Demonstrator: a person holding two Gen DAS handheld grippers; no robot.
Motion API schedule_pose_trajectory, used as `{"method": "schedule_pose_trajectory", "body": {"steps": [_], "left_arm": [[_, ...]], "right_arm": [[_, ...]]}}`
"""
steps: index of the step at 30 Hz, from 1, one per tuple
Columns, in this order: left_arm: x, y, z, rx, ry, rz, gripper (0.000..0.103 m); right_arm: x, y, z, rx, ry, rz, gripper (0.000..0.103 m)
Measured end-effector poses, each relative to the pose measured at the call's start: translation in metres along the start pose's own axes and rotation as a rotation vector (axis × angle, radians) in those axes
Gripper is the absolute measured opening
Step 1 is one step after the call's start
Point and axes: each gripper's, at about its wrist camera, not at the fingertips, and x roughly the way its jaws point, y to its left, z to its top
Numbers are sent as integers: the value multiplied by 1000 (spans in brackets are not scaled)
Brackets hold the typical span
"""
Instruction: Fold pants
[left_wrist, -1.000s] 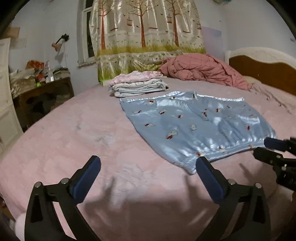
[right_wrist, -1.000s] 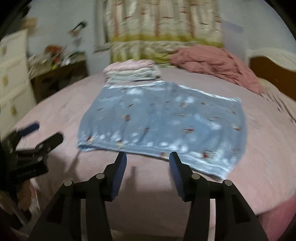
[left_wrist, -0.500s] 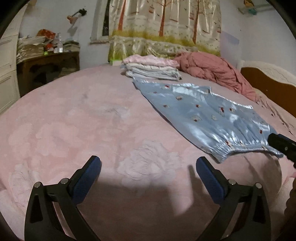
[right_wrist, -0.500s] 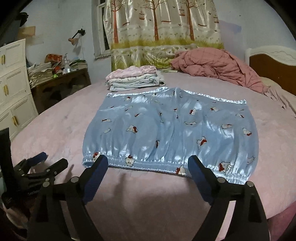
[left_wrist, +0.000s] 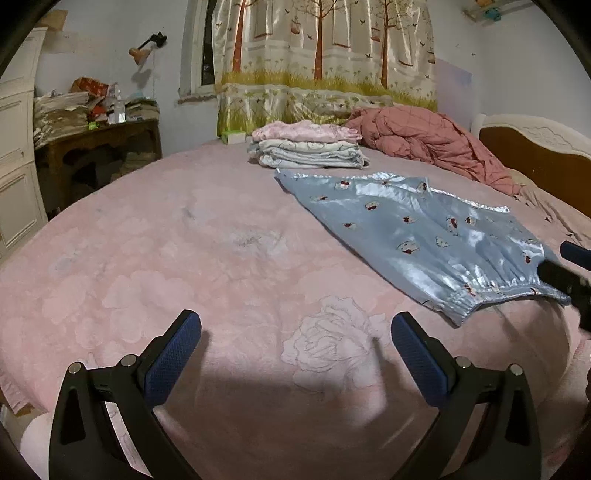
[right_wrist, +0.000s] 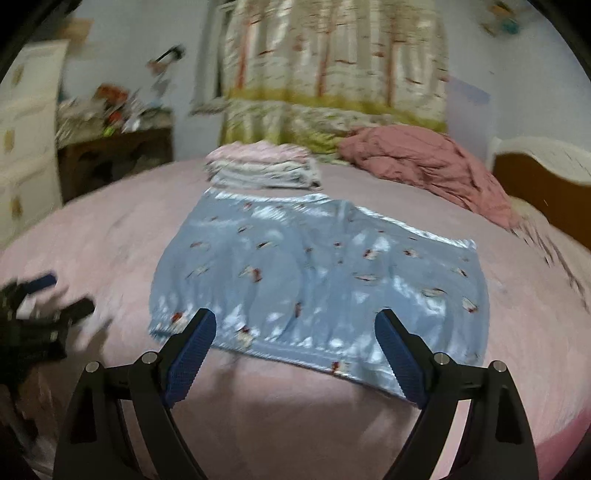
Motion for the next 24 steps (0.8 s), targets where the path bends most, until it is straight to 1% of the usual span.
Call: {"method": "schedule_pose_trajectory", "body": {"steps": [1, 3, 5, 6, 8, 11, 12, 14, 15, 16, 19, 21, 22, 23, 24], "left_arm": [[1, 1, 0, 1, 5, 6, 102], [2, 4, 0, -1, 12, 13, 102], [3, 9, 0, -7, 23, 23, 102], [5, 11, 1, -8, 31, 29, 102], [5, 15, 0, -10, 39, 48, 102], [6, 22, -3, -27, 43, 64, 102], [6, 24, -3, -32, 43, 68, 102], [7, 26, -5, -42, 45, 73, 102], [8, 28, -5, -47, 48, 75, 102], [9, 29, -6, -52, 53, 75, 102], [12, 30, -7, -61, 63, 72, 102], [12, 30, -7, -57, 61, 73, 102], [12, 31, -7, -55, 59, 73, 102], [12, 31, -8, -54, 59, 73, 102], [12, 31, -8, -54, 59, 74, 102]], "right_arm": [[2, 5, 0, -27, 6, 10, 89], [8, 20, 1, -121, 38, 46, 82], [14, 34, 0, -202, 62, 90, 79], [17, 40, 0, -239, 71, 105, 75], [24, 57, -2, -354, 93, 133, 73], [29, 80, -11, -519, 90, 132, 71], [31, 87, -15, -572, 88, 126, 69], [34, 98, -21, -635, 81, 113, 63], [36, 103, -24, -661, 78, 107, 60], [37, 106, -26, -677, 72, 99, 59], [41, 116, -26, -709, 52, 60, 59], [46, 120, -24, -718, 55, 37, 58], [49, 122, -23, -725, 57, 28, 56], [51, 125, -23, -736, 57, 18, 50], [52, 127, -23, -744, 56, 10, 49]]}}
